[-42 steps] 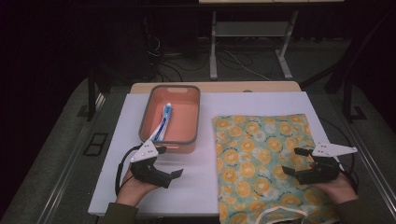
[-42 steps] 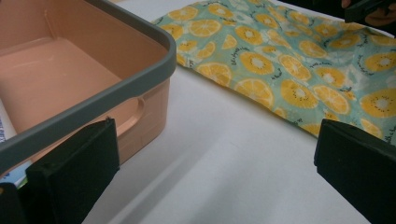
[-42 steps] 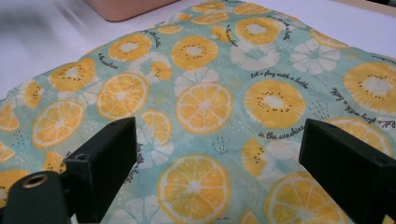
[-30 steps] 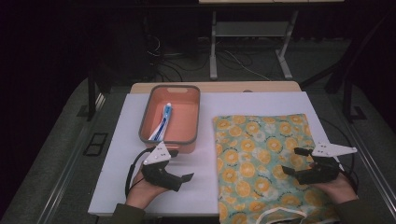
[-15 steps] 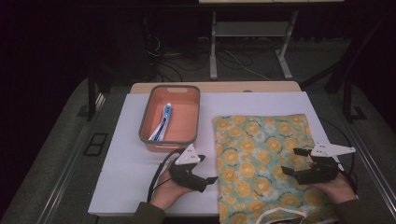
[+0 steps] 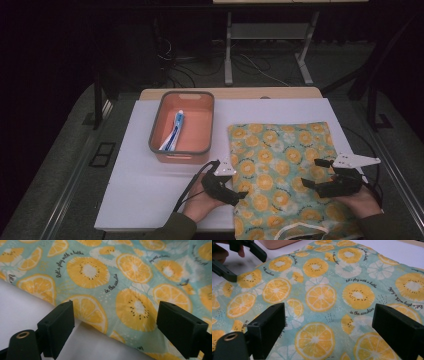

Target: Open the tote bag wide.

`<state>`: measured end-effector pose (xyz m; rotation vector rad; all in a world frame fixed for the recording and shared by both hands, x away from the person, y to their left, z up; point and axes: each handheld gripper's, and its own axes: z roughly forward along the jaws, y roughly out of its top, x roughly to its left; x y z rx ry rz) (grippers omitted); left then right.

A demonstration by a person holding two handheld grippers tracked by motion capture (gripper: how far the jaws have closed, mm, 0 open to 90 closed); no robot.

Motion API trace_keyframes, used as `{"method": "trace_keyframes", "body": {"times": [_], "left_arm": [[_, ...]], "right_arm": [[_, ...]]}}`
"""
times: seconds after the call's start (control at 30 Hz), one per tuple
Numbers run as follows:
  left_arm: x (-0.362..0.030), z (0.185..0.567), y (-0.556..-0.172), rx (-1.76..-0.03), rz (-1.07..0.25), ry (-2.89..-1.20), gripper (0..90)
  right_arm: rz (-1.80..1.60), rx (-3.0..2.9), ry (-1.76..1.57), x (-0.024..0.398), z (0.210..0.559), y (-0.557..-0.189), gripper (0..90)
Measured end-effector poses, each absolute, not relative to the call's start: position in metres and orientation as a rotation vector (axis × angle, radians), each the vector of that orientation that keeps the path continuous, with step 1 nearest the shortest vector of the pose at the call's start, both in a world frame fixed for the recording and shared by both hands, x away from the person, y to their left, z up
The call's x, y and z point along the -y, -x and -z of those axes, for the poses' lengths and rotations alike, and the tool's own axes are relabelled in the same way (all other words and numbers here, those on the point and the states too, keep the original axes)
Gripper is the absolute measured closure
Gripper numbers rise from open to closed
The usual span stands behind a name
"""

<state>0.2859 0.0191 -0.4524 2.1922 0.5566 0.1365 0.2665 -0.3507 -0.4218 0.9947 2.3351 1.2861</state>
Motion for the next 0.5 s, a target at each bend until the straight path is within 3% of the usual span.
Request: {"method": "trace_keyframes", "body": {"times": [0.13,0.23,0.27,0.3,0.33,0.5], "left_arm": [[-0.009,0.458,-0.283,-0.517,-0.146,-2.250,19.4],[-0.005,0.457,-0.279,-0.481,-0.199,-2.263,34.5],[-0.005,0.457,-0.279,-0.475,-0.193,-2.257,34.5],[-0.005,0.457,-0.279,-0.467,-0.184,-2.253,50.3],[-0.004,0.457,-0.279,-0.459,-0.179,-2.252,50.3],[-0.004,0.456,-0.280,-0.455,-0.148,-2.242,86.7]], "right_arm": [[-1.287,-2.335,-0.995,0.351,0.421,-0.266,11.3],[-1.286,-2.335,-0.997,0.351,0.421,-0.266,11.3],[-1.286,-2.335,-0.997,0.351,0.421,-0.266,11.3],[-1.286,-2.334,-0.996,0.351,0.421,-0.267,11.3],[-1.286,-2.334,-0.996,0.351,0.421,-0.267,11.3],[-1.287,-2.332,-0.996,0.351,0.421,-0.266,11.3]]}}
